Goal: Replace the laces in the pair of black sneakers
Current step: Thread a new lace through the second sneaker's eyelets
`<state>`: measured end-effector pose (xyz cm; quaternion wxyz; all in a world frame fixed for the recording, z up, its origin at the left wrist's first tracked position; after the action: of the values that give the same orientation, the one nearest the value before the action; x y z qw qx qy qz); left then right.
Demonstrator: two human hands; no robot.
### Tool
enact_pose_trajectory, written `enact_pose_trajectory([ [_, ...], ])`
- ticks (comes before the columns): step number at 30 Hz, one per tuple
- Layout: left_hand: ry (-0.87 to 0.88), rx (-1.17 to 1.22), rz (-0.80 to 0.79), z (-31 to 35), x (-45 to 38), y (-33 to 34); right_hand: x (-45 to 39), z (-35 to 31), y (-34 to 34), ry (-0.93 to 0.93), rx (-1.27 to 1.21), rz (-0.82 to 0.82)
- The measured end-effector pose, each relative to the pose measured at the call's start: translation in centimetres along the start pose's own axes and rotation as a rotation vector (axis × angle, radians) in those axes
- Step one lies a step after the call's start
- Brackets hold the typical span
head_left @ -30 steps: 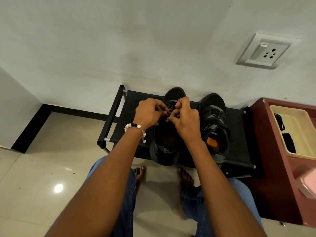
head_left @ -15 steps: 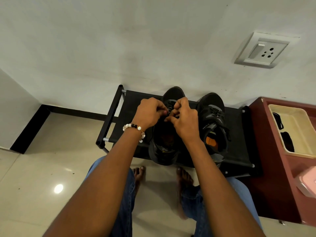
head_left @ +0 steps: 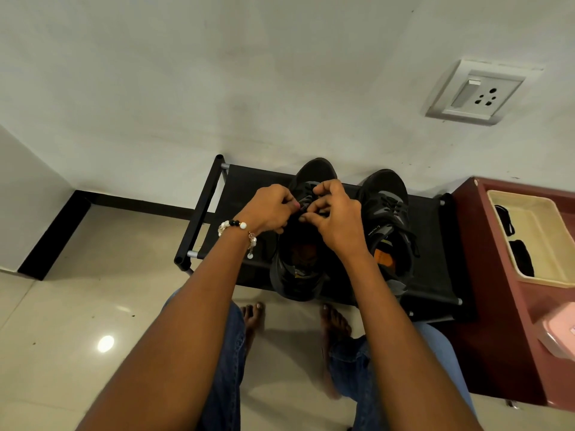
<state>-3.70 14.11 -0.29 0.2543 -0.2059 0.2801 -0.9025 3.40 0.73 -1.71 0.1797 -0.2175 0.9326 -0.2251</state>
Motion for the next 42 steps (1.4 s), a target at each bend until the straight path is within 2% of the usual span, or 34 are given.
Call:
enact_pose_trajectory([
  [4, -0.07, 0.053, -0.039, 0.3, 0.1, 0.0, -0.2, 0.1, -1.2, 0.003, 0.005, -0.089],
  [10, -0.158, 0.185, 0.005, 0.1, 0.1, -0.2, 0.1, 0.3, -0.5, -0.035, 0.033, 0.001],
  [17, -0.096, 0.182, 0.026, 0.2, 0.4, -1.0, 0.4, 0.4, 0.6, -0.026, 0.043, 0.108],
  [21, -0.007, 0.082, 0.052, 0.2, 0.6, -0.7, 0.5, 0.3, 0.7, -0.041, 0.044, 0.11],
  [25, -0.048, 0.125, 0.095, 0.2, 0.6, -0.4, 0.7, 0.5, 0.7, -0.042, 0.05, 0.085],
  [28, -0.117, 0.273, 0.164, 0.4, 0.6, -0.4, 0.7, 0.5, 0.6, -0.037, 0.056, 0.081],
  [31, -0.168, 0.4, 0.154, 0.8, 0.7, -0.5, 0.7, 0.5, 0.5, -0.04, 0.064, 0.075],
  [35, -0.305, 0.877, 0.099, 1.8, 1.1, -0.9, 0.7, 0.7, 0.5, -0.062, 0.111, 0.082],
  [37, -0.324, 1.021, 0.07, 2.1, 1.2, -0.9, 0.7, 0.9, 0.6, -0.077, 0.144, 0.12],
  [42, -0.438, 1.355, 0.115, 3.2, 0.6, -1.1, 1.4, 0.7, 1.0, -0.04, 0.426, 0.209],
])
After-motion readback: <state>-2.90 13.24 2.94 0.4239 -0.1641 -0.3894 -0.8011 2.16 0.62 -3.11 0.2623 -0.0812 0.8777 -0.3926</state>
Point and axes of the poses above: each hand's wrist, its own x-axis away from the middle knuckle, its own y-axis out of the palm, z = x × y, the point moved 1 cm from there along -x, towards the middle knuckle, and after that the axes turned 11 degrees about z, right-handed, at the moved point
